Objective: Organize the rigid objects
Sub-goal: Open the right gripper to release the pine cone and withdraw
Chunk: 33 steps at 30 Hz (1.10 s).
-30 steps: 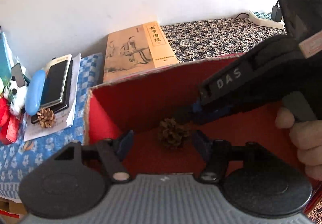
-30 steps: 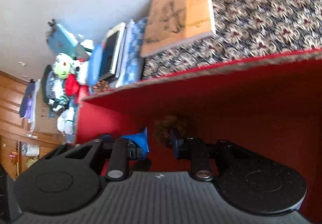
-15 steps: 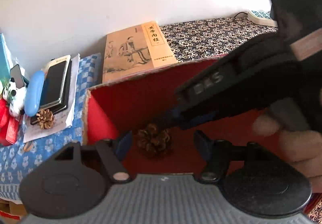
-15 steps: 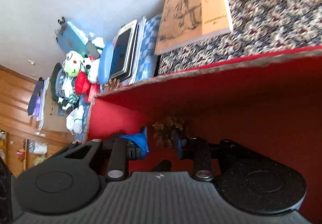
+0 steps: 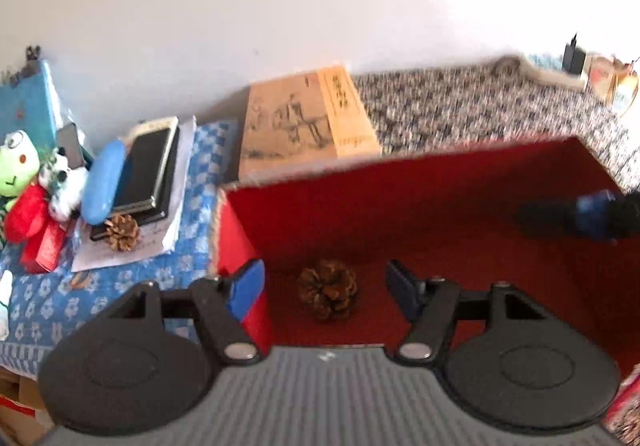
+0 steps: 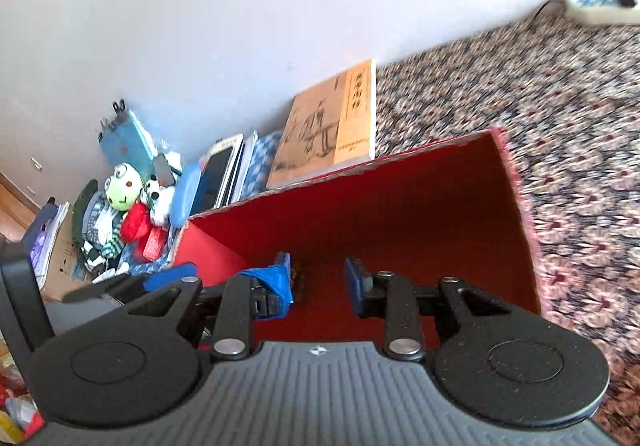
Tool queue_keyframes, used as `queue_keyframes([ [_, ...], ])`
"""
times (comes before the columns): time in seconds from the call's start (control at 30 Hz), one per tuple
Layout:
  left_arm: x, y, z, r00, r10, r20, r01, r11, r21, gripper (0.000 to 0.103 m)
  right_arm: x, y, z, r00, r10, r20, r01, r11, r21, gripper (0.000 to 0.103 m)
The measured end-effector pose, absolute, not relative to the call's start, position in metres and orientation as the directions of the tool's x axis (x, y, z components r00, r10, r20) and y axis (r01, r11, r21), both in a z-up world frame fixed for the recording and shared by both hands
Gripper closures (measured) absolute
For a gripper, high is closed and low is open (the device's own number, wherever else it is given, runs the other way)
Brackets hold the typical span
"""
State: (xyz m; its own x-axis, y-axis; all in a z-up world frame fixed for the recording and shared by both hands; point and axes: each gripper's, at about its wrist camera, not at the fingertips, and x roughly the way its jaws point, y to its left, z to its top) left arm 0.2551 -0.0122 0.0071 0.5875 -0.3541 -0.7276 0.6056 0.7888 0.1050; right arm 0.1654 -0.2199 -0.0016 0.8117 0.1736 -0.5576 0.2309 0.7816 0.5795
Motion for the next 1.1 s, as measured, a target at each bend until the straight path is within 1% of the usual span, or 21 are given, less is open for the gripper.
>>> queue_keyframes([
  [0.17,0.227,-0.012,0.034,0.657,-0.314,-0.685,0.578,0.794,0.19,0.034,0.13,-0.214,0.011,0.839,0.084,-0.538,0.265,0.801,0.538,0.089],
  [0.37,0.189,-0.005,0.053,0.687,-0.301,-0.661,0.565,0.794,0.225,0.03,0.099,-0.201,0.021,0.858,0.041,-0.513,0.285,0.792,0.54,0.089],
  [0.5,0.169,0.005,0.058,0.687,-0.307,-0.658,0.563,0.798,0.216,0.029,0.081,-0.189,0.025,0.866,0.012,-0.501,0.291,0.801,0.522,0.088],
  [0.73,0.146,0.02,0.059,0.682,-0.285,-0.673,0.546,0.811,0.21,0.029,0.054,-0.176,0.027,0.868,0.027,-0.496,0.279,0.8,0.532,0.087],
  [1.1,0.121,0.035,0.054,0.691,-0.236,-0.683,0.506,0.833,0.223,0.029,0.041,-0.163,0.021,0.856,0.087,-0.51,0.239,0.809,0.538,0.087],
])
